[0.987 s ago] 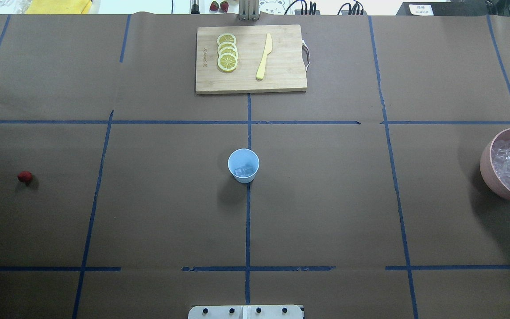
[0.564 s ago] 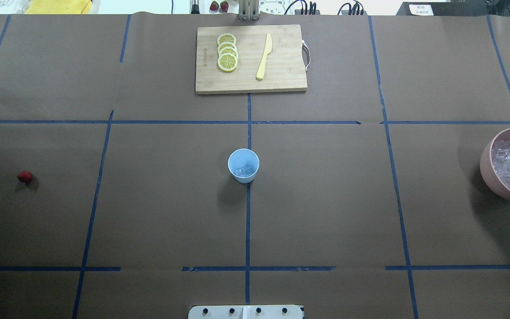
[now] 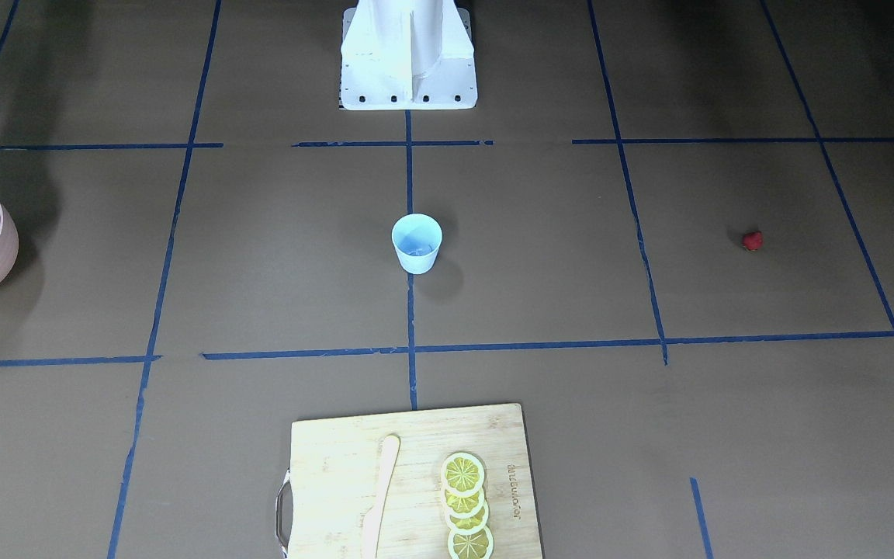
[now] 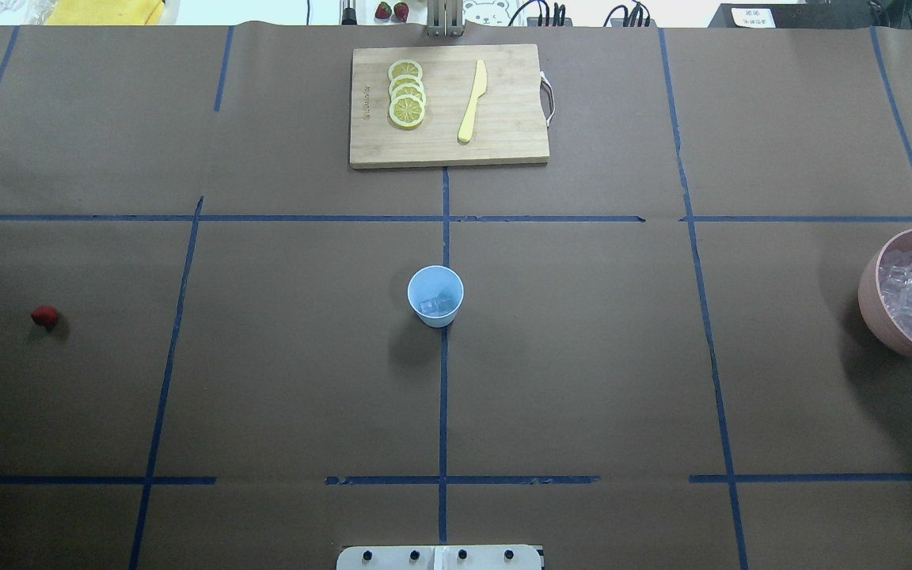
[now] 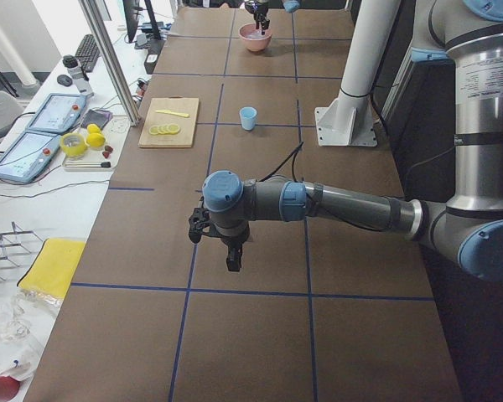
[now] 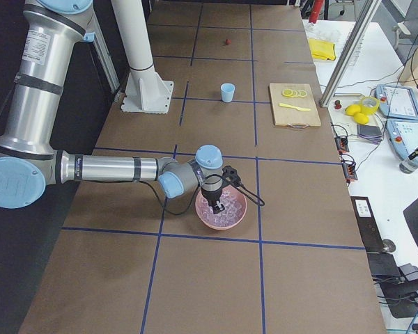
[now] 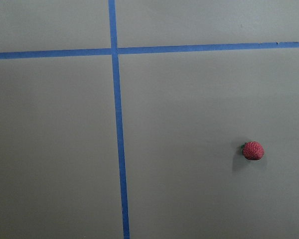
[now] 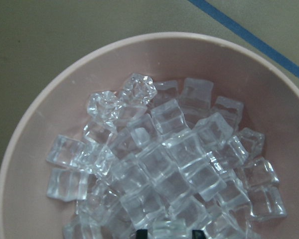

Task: Put ice and strawberries in cup
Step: 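Grasp a third ice cube in the bowl with the right gripper, then carry the ice cube over the light-blue cup with the right gripper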

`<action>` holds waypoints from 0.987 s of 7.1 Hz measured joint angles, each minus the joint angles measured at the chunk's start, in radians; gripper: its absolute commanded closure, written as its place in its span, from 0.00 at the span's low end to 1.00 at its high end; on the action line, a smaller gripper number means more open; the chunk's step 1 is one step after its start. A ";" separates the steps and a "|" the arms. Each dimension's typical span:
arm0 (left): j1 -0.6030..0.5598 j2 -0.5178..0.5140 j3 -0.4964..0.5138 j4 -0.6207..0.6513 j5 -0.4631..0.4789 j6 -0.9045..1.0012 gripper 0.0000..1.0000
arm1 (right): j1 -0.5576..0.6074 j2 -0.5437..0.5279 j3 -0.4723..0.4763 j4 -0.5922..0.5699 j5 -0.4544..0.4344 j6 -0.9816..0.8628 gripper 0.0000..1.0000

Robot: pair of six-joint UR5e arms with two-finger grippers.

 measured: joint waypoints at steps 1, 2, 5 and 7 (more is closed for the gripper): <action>0.000 0.000 0.000 0.000 0.000 0.000 0.00 | 0.001 -0.001 0.003 0.000 0.001 -0.001 0.96; 0.000 0.000 -0.001 0.000 0.000 0.000 0.00 | 0.008 -0.001 0.008 0.001 0.005 -0.001 0.97; 0.000 0.002 -0.007 0.000 0.000 -0.001 0.00 | 0.046 0.022 0.065 -0.006 0.010 0.161 0.97; 0.000 0.003 -0.016 0.000 0.000 -0.002 0.00 | 0.042 0.111 0.090 -0.013 0.010 0.407 0.97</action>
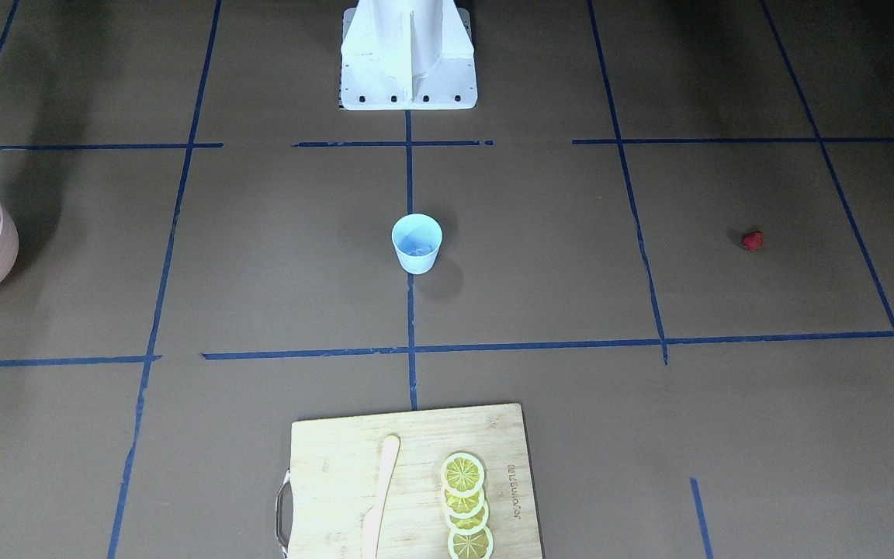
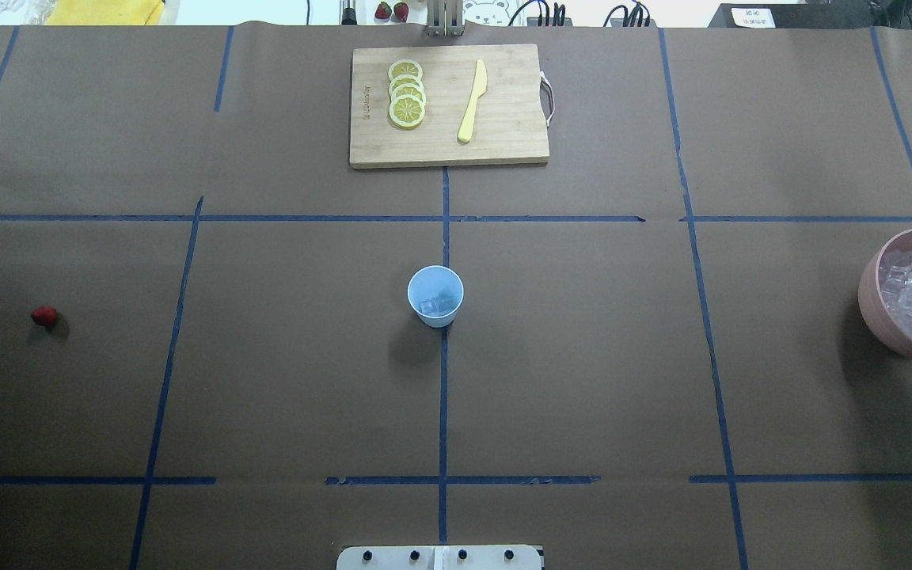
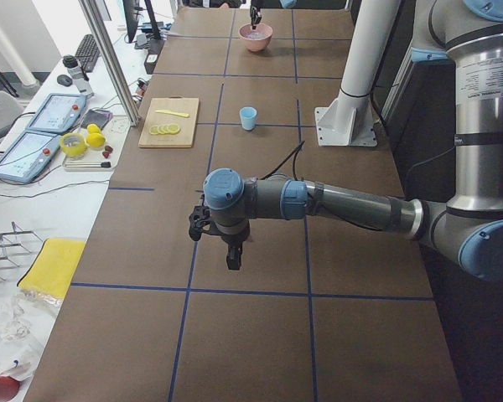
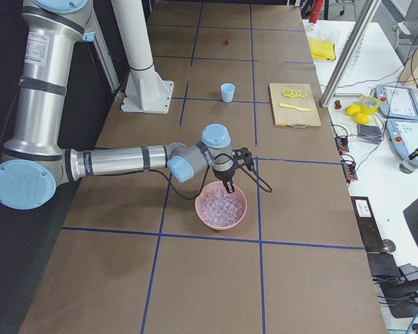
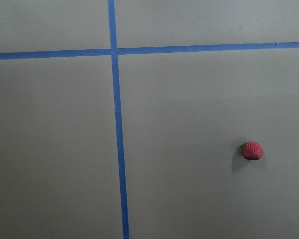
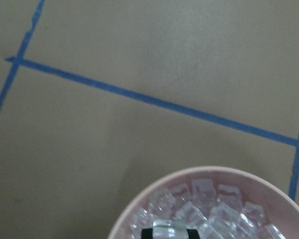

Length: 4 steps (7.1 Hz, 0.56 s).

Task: Put ice and strawberries in cup
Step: 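Carry the ice cube over the light-blue cup with the right gripper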

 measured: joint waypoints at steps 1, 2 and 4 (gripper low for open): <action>0.000 0.000 -0.002 0.000 0.000 0.000 0.00 | -0.027 0.060 0.005 -0.019 -0.002 0.094 0.96; 0.000 0.000 -0.003 0.000 0.000 0.000 0.00 | -0.070 0.134 0.007 -0.052 -0.008 0.182 0.96; 0.000 0.000 -0.004 0.000 0.000 0.000 0.00 | -0.197 0.307 0.021 -0.181 -0.061 0.346 0.96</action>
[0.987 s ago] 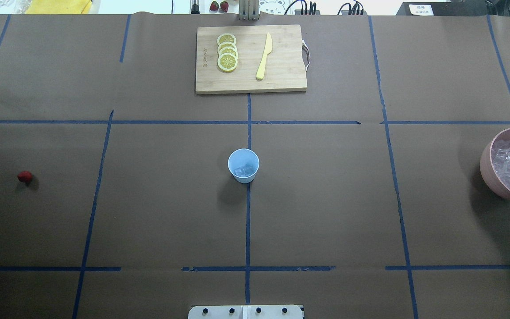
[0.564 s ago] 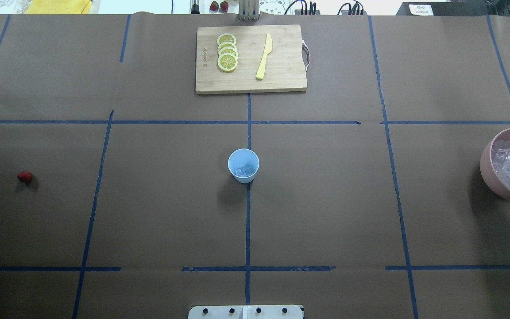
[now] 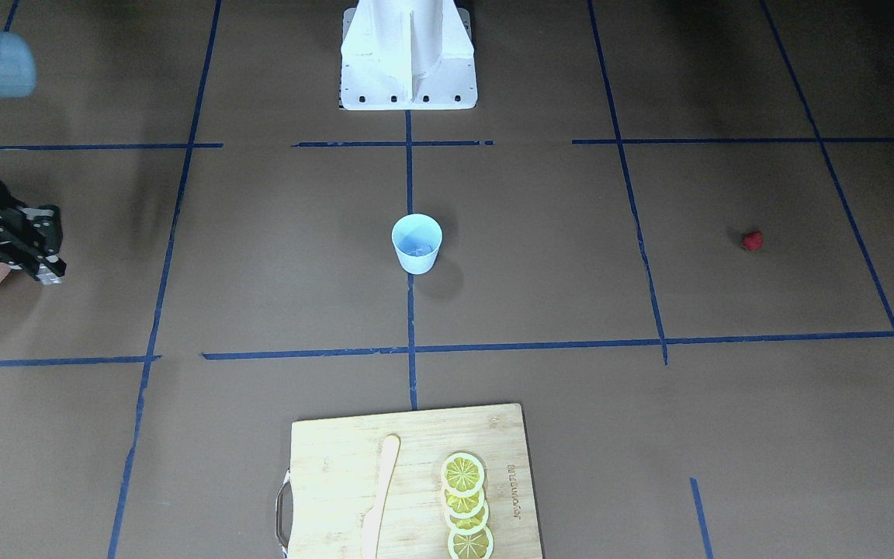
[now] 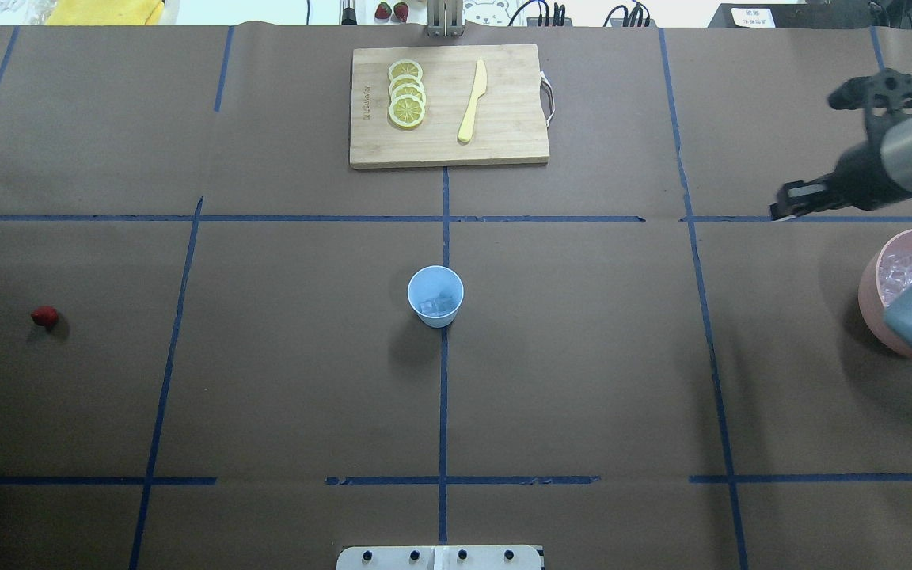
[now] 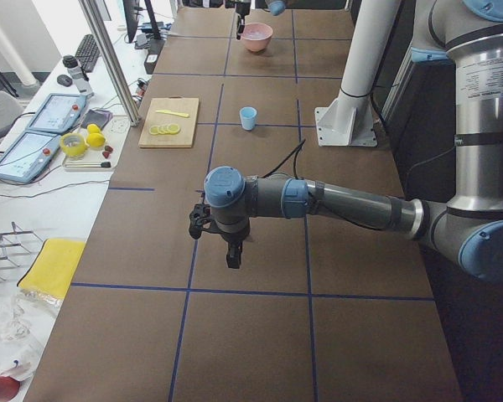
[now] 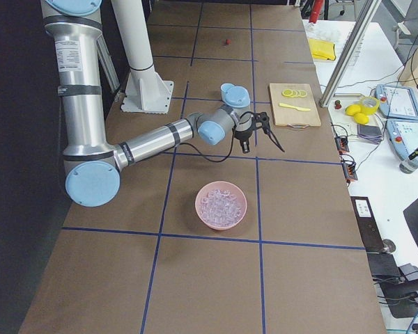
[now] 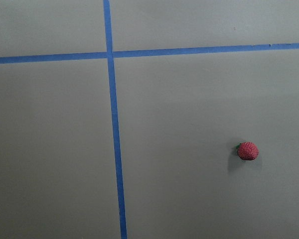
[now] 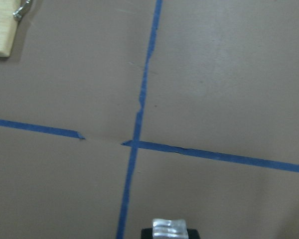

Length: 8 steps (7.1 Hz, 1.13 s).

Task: Put ice and strawberries in cup
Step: 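Carry the ice cube over the light-blue cup with the right gripper, then open the right gripper over the cup and lift away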

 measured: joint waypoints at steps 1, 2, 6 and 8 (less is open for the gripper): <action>0.000 -0.001 0.001 0.000 0.000 0.000 0.00 | -0.086 0.111 0.008 -0.116 -0.063 0.079 0.96; 0.000 -0.001 0.001 0.000 0.000 0.000 0.00 | -0.187 0.256 0.006 -0.272 -0.145 0.165 0.96; 0.000 -0.001 0.001 0.000 0.000 0.000 0.00 | -0.440 0.664 -0.134 -0.500 -0.341 0.468 0.95; 0.000 -0.001 0.001 0.000 0.000 0.000 0.00 | -0.504 0.764 -0.251 -0.502 -0.394 0.527 0.83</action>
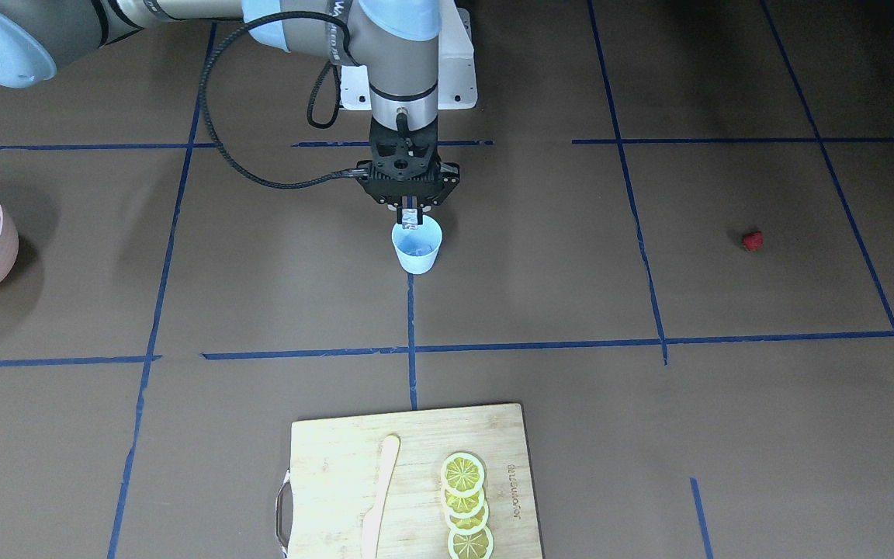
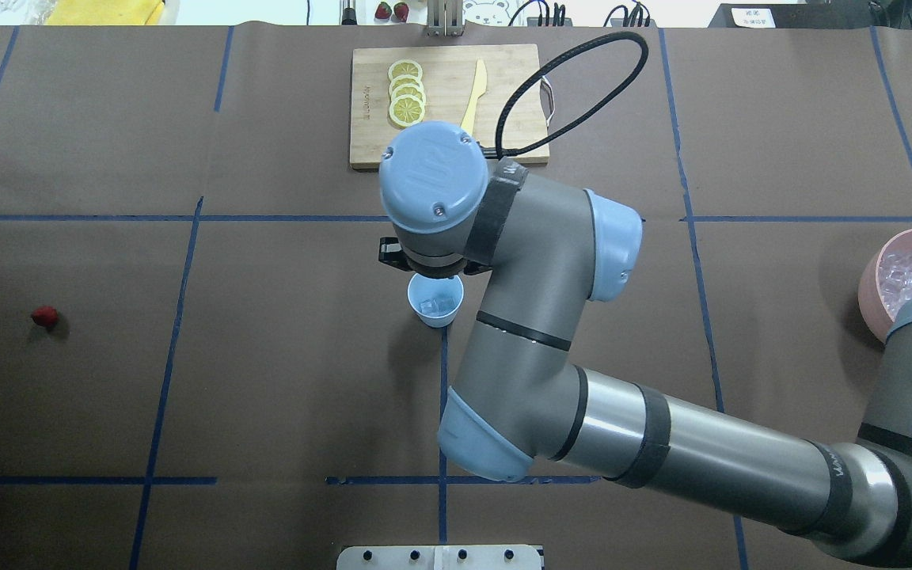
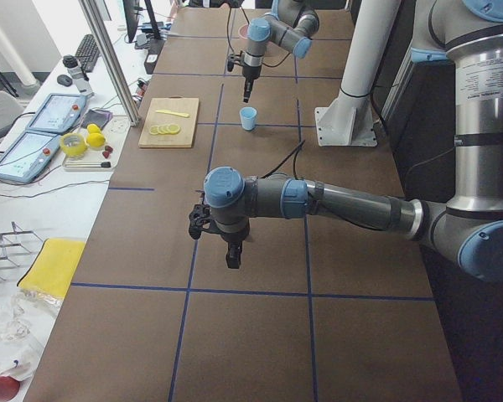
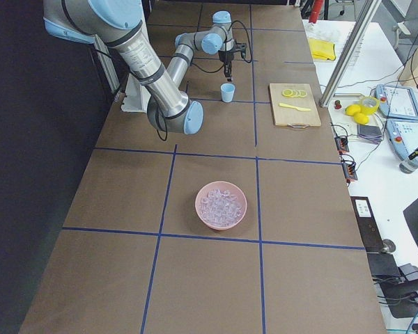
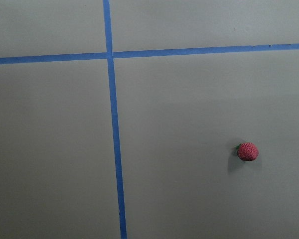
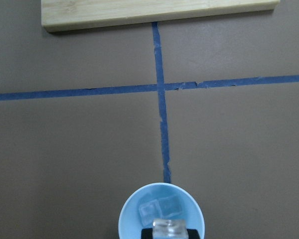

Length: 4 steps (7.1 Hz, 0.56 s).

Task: Put ice and strawberries in cup
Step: 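Open the right gripper over the cup and lift away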

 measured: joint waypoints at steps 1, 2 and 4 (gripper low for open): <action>0.000 0.000 0.000 0.000 0.000 0.000 0.00 | -0.015 0.010 -0.018 0.000 -0.014 0.006 0.39; 0.000 0.000 0.001 0.000 0.000 0.000 0.00 | -0.022 0.010 -0.024 -0.001 -0.020 0.008 0.01; 0.000 0.000 0.001 0.000 0.000 0.000 0.00 | -0.025 -0.001 -0.024 -0.002 -0.031 0.001 0.01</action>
